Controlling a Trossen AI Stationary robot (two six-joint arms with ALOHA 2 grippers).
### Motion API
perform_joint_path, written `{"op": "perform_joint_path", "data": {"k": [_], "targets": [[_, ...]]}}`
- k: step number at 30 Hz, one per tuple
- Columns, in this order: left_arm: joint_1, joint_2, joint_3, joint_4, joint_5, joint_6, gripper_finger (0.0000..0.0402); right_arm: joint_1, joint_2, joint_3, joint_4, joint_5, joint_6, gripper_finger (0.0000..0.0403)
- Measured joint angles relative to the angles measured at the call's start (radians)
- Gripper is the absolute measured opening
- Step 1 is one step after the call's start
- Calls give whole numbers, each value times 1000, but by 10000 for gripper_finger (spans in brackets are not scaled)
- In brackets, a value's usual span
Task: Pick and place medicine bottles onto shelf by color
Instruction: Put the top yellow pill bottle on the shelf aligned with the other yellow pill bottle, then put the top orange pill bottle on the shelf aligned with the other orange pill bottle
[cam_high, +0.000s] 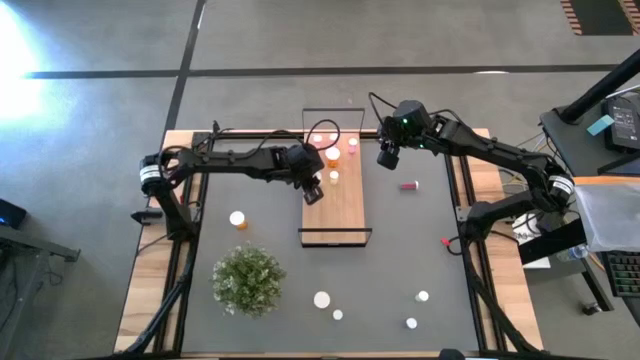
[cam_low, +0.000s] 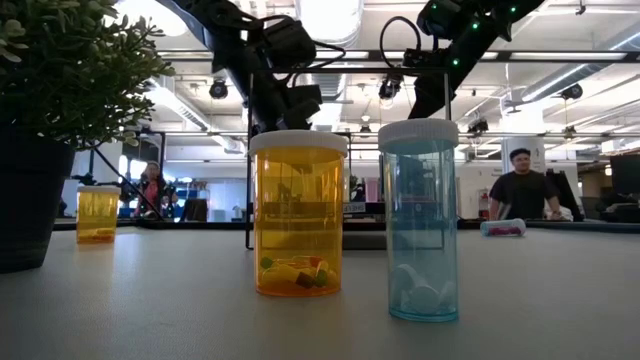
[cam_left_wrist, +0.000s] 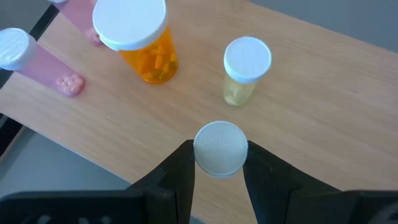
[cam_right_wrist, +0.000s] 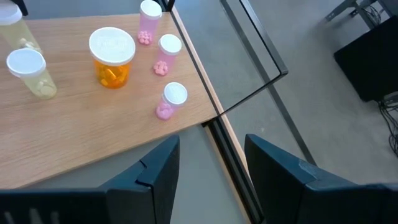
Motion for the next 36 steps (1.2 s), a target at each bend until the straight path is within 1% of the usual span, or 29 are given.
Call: {"op": "perform_joint_path", "data": {"k": [17, 25, 32, 36], "targets": [[2, 2, 5, -28, 5, -23, 106, 0, 0, 0, 0, 0, 0, 171], [2, 2, 5, -27, 5, -23, 155, 0, 0, 0, 0, 0, 0, 171], [2, -1, 11, -11, -3, -24, 182, 0, 0, 0, 0, 0, 0, 171], [2, -46, 12, -23, -23, -24, 193, 0, 0, 0, 0, 0, 0, 171]]}}
